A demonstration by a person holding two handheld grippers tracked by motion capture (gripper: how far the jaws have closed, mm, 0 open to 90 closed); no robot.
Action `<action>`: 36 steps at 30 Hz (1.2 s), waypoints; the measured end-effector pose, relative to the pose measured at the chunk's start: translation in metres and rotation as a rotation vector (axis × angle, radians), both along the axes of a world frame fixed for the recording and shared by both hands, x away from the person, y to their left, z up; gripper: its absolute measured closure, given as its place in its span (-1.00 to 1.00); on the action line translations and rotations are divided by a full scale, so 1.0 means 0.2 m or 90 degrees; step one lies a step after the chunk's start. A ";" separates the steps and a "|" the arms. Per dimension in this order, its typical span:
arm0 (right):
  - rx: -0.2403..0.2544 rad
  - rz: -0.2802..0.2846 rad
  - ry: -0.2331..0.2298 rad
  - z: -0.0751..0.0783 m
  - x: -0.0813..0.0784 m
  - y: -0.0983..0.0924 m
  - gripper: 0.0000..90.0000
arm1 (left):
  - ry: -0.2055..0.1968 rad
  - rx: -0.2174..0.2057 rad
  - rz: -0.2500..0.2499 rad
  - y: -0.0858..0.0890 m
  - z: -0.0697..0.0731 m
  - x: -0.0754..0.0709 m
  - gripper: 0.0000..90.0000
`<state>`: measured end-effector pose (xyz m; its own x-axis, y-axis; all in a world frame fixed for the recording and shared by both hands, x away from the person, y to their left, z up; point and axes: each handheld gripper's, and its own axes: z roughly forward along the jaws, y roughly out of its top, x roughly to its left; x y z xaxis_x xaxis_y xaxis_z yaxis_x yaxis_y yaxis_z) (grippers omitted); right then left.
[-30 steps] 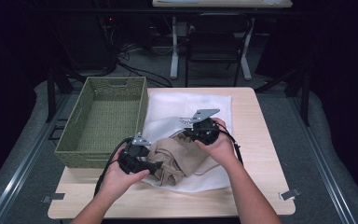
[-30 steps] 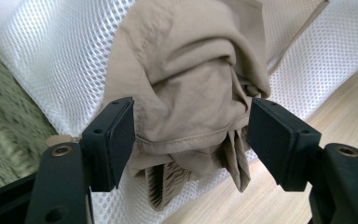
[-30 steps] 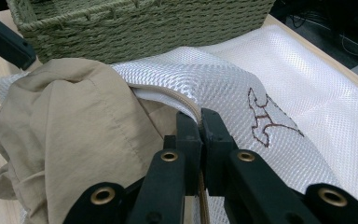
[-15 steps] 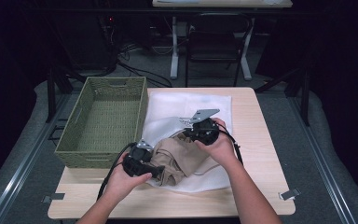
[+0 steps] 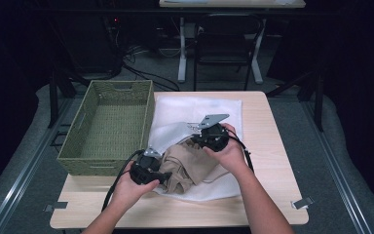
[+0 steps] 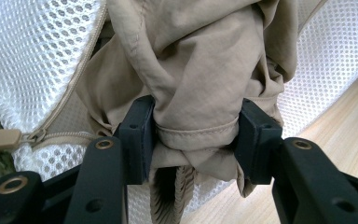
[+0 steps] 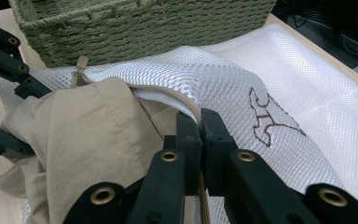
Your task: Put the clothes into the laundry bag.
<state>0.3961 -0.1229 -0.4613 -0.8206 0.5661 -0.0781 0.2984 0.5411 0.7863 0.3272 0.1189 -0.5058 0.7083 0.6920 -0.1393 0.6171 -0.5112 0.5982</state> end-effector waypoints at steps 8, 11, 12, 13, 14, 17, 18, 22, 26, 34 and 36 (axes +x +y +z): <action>0.000 0.002 0.000 0.00 0.00 0.00 0.95 | -0.002 0.007 0.013 -0.01 -0.01 -0.01 0.27; -0.001 0.002 -0.001 0.00 0.00 0.00 0.95 | -0.007 0.014 0.012 -0.02 -0.01 -0.01 0.40; -0.001 0.003 -0.001 0.00 0.00 0.01 0.95 | -0.008 0.014 0.014 -0.02 -0.01 -0.01 0.44; -0.001 0.003 -0.001 0.00 0.00 0.01 0.95 | -0.002 0.011 0.014 -0.02 -0.02 -0.01 0.48; -0.001 0.003 -0.001 0.00 0.00 0.01 0.95 | 0.000 0.008 0.012 -0.02 -0.02 0.00 0.52; 0.000 0.002 -0.001 0.00 -0.01 0.01 0.95 | 0.004 0.008 0.009 -0.03 -0.02 0.00 0.60; 0.000 0.002 -0.001 0.00 -0.01 0.01 0.95 | 0.003 0.007 0.009 -0.03 -0.02 0.00 0.62; -0.001 0.003 -0.002 0.00 -0.01 0.01 0.95 | -0.001 0.010 0.008 -0.03 -0.02 0.00 0.66; -0.001 0.003 -0.002 0.00 -0.01 0.01 0.95 | -0.007 0.000 0.016 -0.04 -0.02 0.00 0.67; 0.000 0.006 -0.004 0.01 -0.02 0.01 0.95 | -0.011 -0.006 0.031 -0.07 -0.01 0.02 0.68; 0.001 0.005 -0.005 0.01 -0.02 0.01 0.95 | -0.012 -0.007 0.034 -0.07 -0.01 0.02 0.68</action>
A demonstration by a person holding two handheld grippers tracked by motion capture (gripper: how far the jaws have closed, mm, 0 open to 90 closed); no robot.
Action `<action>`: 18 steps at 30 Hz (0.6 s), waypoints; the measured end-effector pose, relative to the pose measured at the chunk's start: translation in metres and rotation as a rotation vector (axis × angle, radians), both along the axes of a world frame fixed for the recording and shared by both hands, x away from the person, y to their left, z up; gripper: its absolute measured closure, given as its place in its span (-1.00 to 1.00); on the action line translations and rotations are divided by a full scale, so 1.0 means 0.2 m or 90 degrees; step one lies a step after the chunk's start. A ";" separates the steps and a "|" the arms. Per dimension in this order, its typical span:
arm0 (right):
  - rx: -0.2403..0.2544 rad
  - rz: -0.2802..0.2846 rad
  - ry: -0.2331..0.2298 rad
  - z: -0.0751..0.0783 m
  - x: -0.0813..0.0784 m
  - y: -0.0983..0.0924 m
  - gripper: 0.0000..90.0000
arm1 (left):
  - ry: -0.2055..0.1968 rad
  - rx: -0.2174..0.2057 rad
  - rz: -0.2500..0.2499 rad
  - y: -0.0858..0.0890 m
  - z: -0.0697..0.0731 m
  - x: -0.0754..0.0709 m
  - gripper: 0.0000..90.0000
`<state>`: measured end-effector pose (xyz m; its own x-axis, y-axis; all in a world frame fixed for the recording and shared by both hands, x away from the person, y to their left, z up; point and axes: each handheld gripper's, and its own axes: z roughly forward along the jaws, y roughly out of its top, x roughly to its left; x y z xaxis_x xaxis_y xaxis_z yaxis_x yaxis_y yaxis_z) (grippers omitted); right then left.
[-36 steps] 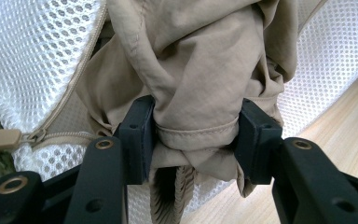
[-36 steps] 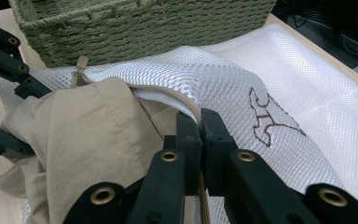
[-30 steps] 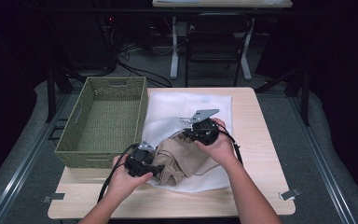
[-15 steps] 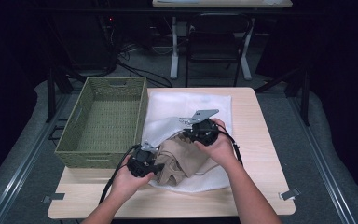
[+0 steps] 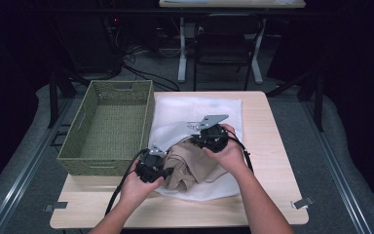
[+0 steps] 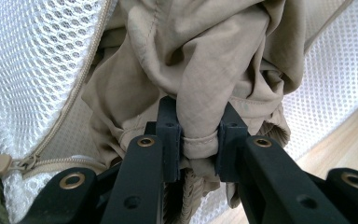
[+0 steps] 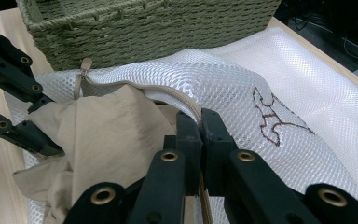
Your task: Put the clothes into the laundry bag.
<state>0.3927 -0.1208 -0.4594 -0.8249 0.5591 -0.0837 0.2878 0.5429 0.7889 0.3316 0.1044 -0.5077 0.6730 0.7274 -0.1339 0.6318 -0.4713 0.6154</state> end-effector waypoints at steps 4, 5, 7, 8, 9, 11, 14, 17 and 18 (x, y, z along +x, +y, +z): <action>0.001 0.001 -0.001 0.00 0.00 0.00 0.95 | -0.003 0.002 0.006 -0.02 0.01 0.01 0.69; 0.001 0.001 0.000 0.00 0.00 0.00 0.95 | -0.004 0.001 0.007 -0.02 0.01 0.02 0.69; 0.001 0.001 0.000 0.00 -0.01 0.00 0.95 | -0.006 0.000 0.009 -0.03 0.01 0.03 0.69; 0.000 0.001 0.000 0.00 -0.01 0.00 0.95 | -0.008 0.003 0.012 -0.03 0.01 0.03 0.69; 0.000 0.002 -0.001 0.01 -0.01 0.01 0.95 | -0.010 0.002 0.017 -0.04 0.01 0.04 0.69; 0.000 0.003 -0.002 0.01 -0.01 0.01 0.95 | -0.012 0.000 0.021 -0.06 0.01 0.05 0.69; 0.000 0.004 -0.002 0.01 -0.01 0.01 0.95 | -0.016 0.004 0.024 -0.08 0.01 0.06 0.69; 0.002 0.002 -0.003 0.01 -0.01 0.01 0.95 | -0.017 0.008 0.023 -0.09 0.00 0.08 0.69; 0.002 0.003 -0.004 0.01 -0.01 0.01 0.95 | -0.018 0.008 0.024 -0.10 0.00 0.08 0.69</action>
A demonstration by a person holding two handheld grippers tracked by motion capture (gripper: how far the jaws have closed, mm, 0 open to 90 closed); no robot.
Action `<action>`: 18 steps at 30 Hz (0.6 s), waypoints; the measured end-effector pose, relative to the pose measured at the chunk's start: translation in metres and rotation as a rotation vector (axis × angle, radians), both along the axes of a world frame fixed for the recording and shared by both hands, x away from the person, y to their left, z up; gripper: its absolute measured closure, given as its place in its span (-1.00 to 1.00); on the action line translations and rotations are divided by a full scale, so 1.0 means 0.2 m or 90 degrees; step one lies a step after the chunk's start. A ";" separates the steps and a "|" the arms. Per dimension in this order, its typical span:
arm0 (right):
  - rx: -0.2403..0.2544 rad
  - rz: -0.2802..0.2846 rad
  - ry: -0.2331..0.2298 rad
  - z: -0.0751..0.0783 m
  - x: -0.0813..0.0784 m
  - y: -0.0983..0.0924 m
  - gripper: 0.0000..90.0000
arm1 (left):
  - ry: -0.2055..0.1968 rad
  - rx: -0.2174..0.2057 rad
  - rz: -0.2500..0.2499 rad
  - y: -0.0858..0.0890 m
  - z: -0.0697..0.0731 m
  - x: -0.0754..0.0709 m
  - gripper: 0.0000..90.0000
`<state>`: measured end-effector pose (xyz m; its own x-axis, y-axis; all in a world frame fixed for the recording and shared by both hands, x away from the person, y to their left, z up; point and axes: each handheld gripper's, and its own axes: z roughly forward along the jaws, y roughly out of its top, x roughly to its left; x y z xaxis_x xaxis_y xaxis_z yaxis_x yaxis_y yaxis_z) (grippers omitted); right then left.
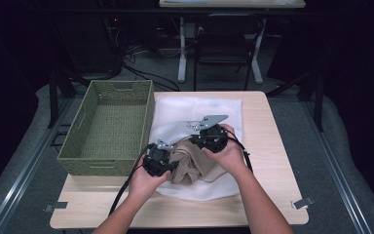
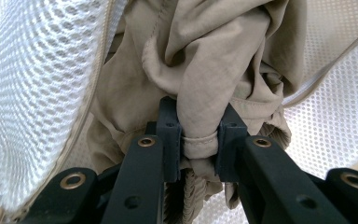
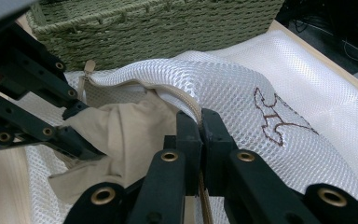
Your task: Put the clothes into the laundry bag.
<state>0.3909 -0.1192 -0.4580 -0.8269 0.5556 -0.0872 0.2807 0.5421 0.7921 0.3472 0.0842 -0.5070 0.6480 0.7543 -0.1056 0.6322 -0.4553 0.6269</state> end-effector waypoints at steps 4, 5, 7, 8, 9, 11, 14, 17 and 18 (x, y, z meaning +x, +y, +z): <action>0.002 0.002 0.000 0.00 0.00 0.00 0.95 | -0.001 -0.001 0.007 -0.02 0.00 0.02 0.69; 0.003 0.001 0.001 0.00 0.00 0.00 0.95 | -0.003 -0.001 0.009 -0.02 0.00 0.03 0.69; 0.002 0.003 0.000 0.00 0.00 0.00 0.95 | -0.001 -0.005 0.015 -0.03 0.00 0.04 0.69; 0.002 0.003 0.000 0.00 0.00 0.00 0.95 | -0.004 -0.006 0.015 -0.03 0.00 0.05 0.69; 0.002 0.003 0.000 0.00 -0.01 0.00 0.95 | -0.003 -0.008 0.018 -0.03 -0.01 0.05 0.69; 0.002 0.003 0.000 0.00 0.00 0.00 0.95 | -0.002 -0.011 0.023 -0.04 -0.01 0.06 0.69; 0.002 0.003 0.000 0.00 0.00 0.00 0.95 | 0.000 -0.017 0.027 -0.05 -0.01 0.08 0.68; 0.002 0.002 0.000 0.00 -0.01 0.00 0.95 | -0.002 -0.017 0.028 -0.05 -0.02 0.09 0.68; 0.002 0.002 0.000 0.00 -0.01 0.00 0.95 | -0.004 -0.016 0.033 -0.06 -0.02 0.09 0.67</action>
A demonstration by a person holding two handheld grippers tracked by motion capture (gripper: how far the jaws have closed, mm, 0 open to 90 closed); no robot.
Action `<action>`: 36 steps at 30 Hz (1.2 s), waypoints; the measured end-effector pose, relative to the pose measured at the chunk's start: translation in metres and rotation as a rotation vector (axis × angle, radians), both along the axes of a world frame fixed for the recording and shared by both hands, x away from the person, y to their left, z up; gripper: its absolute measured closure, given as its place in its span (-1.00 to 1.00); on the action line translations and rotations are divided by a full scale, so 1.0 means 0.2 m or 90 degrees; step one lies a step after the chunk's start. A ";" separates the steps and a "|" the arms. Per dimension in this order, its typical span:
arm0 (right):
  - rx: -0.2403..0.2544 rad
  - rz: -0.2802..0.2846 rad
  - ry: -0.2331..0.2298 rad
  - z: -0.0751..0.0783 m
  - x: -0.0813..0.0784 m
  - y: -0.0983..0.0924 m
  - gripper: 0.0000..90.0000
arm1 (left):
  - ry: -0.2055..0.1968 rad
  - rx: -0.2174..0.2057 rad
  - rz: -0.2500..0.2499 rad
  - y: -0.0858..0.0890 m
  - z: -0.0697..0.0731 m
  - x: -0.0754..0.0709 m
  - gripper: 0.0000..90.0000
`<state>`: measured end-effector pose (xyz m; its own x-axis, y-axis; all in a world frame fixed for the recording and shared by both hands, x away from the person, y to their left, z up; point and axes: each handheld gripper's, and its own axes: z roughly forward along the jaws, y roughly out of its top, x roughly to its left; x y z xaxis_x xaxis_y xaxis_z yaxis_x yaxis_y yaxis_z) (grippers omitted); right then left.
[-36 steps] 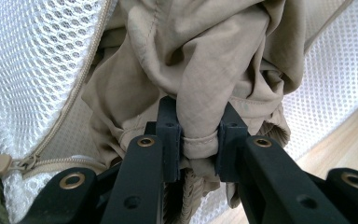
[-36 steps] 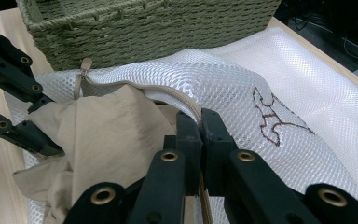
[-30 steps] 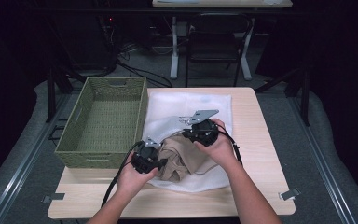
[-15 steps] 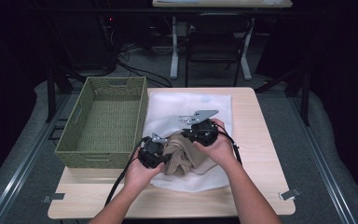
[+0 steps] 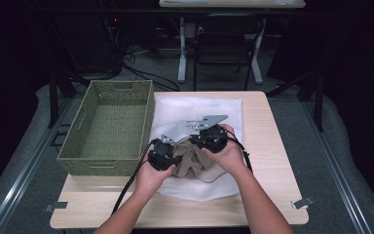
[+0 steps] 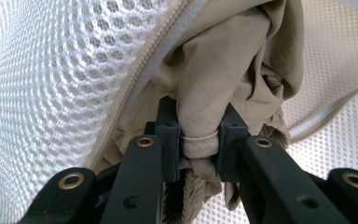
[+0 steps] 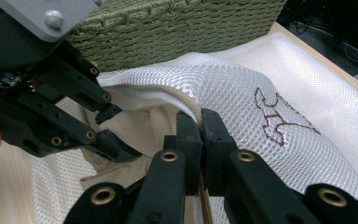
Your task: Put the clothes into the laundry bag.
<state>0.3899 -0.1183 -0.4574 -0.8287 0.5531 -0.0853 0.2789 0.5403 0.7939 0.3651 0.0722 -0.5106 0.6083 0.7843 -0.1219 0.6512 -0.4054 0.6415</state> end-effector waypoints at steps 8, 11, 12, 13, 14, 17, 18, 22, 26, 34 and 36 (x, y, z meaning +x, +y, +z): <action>-0.001 0.000 -0.001 0.00 0.00 0.00 0.95 | -0.009 -0.003 0.009 -0.02 -0.01 0.02 0.59; -0.001 -0.001 -0.001 0.00 0.00 0.00 0.95 | -0.013 -0.004 0.011 -0.03 -0.01 0.03 0.50; -0.002 -0.001 -0.001 0.00 0.00 0.00 0.95 | -0.012 -0.004 0.012 -0.03 -0.01 0.03 0.47; -0.003 -0.002 0.000 0.00 0.00 0.00 0.95 | -0.013 -0.003 0.013 -0.03 -0.01 0.03 0.42; -0.004 -0.002 -0.001 0.00 0.00 0.00 0.95 | -0.012 -0.003 0.012 -0.02 -0.01 0.03 0.36; -0.003 -0.004 -0.001 -0.01 0.01 -0.01 0.95 | -0.012 -0.001 0.008 -0.01 -0.01 0.02 0.25; -0.004 -0.004 -0.001 -0.01 0.01 -0.01 0.95 | -0.013 -0.003 0.007 -0.01 -0.01 0.02 0.21; -0.002 -0.006 -0.001 -0.01 0.01 -0.01 0.95 | -0.019 -0.002 0.001 0.01 0.01 0.00 0.13; -0.002 -0.006 0.000 -0.01 0.01 -0.01 0.95 | -0.023 -0.009 -0.001 0.03 0.03 -0.03 0.09; 0.001 -0.008 -0.002 0.00 0.01 -0.02 0.95 | -0.029 -0.002 -0.012 0.09 0.06 -0.09 0.05; 0.000 -0.008 -0.002 0.00 0.01 -0.02 0.95 | -0.030 -0.001 -0.013 0.11 0.06 -0.11 0.05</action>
<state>0.3920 -0.1218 -0.4578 -0.8216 0.5633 -0.0874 0.2830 0.5362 0.7952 0.3432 0.0941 -0.4992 0.6293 0.7714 -0.0945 0.6122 -0.4172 0.6716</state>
